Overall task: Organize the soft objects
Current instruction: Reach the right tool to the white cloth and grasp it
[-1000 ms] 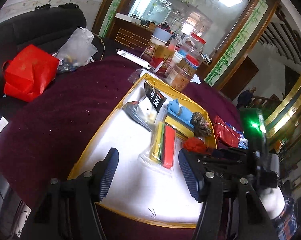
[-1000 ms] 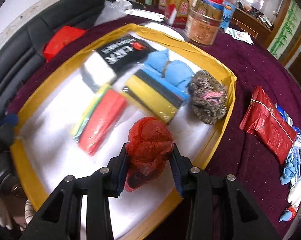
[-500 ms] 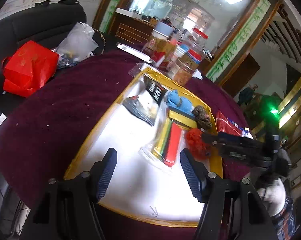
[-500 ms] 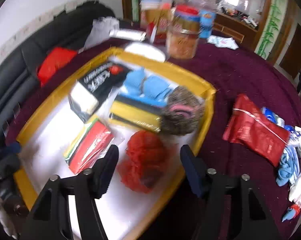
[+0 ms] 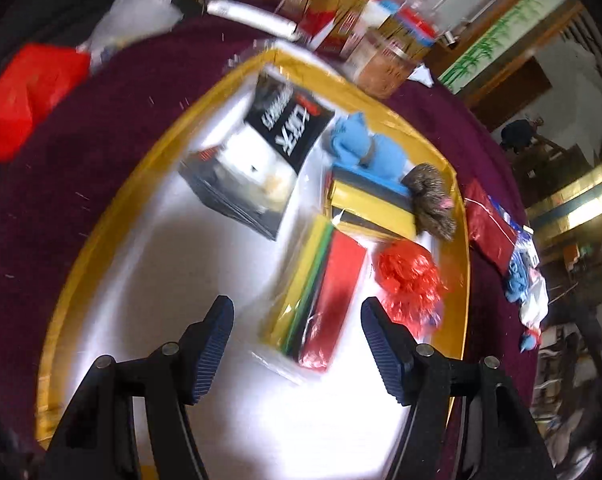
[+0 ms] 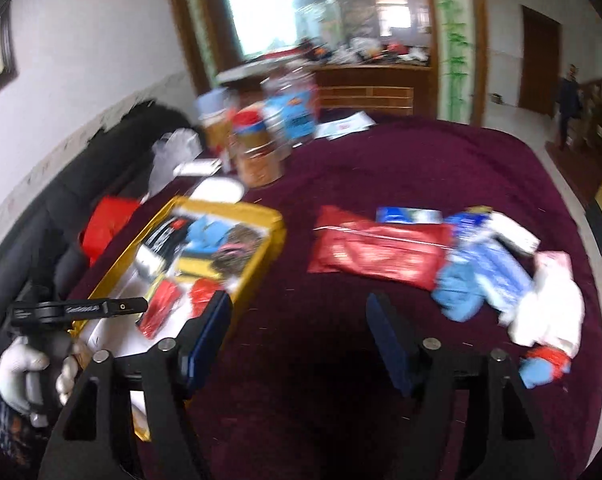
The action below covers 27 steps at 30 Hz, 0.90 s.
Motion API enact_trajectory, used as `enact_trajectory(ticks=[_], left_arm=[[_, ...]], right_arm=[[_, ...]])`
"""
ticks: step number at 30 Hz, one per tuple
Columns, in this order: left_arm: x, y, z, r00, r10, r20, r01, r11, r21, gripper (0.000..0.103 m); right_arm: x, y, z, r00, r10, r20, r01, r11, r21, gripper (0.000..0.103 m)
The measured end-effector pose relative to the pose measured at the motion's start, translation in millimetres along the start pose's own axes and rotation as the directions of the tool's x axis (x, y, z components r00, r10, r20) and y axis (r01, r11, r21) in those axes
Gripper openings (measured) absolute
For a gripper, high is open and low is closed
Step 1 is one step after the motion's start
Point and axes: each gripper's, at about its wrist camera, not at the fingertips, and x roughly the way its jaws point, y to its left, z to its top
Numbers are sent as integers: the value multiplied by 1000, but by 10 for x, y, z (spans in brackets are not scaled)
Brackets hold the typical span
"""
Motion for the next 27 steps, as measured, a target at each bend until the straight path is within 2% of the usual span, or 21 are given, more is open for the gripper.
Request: enact_trajectory(ticks=[2,4,8,11,13,15,17,18,19,20,22,23,24,27], left_arm=[[34,-113,8,1000,-7,12,7,1000,8,74],[131,-221,32,998,-57,-29,57,998,4,74],[217,-400,136,999,-43,24,43,999,11,74],[40,-457,116,992,-58,109,57,998,17,74],[-167,-497,51,982,-66,177,61,998,29,74],[-434,-598,-74,963,-74,259,53,995,87,75],[-644,-705,-244,941,-104,323,60,988,145,77],[-742,-768,-357,930,-131,343,73,981,179,79],[-793,-797,-432,925,-150,350,83,976,201,79],[-848,-862,-550,918,-183,351,101,966,239,80],[-857,-955,-675,917,-213,337,116,951,286,80],[-851,-993,-695,918,-222,328,120,945,304,80],[-832,-1039,-757,921,-228,316,121,938,325,80],[-767,-1156,-902,924,-231,304,110,924,367,80]], right_arm=[[-123,-218,-39,1000,-23,10,23,999,31,72],[-213,-421,-104,999,-51,16,50,997,59,71],[-374,-901,-269,994,-109,16,106,983,148,71],[-532,-1203,-390,990,-134,37,122,967,221,72],[-676,-1371,-443,985,-156,71,134,960,247,78],[-775,-1538,-477,972,-209,108,173,947,272,100],[-778,-1764,-505,954,-270,131,221,927,302,101],[-710,-1918,-504,941,-324,95,279,904,324,101],[-633,-2041,-491,937,-344,55,307,889,339,101],[-551,-2146,-493,939,-343,23,313,881,354,101],[-357,-2352,-513,943,-333,-27,318,869,379,98],[-269,-2408,-517,942,-332,-49,325,866,381,90],[-149,-2475,-512,944,-321,-79,327,866,379,78],[58,-2578,-504,951,-286,-122,311,868,388,59]])
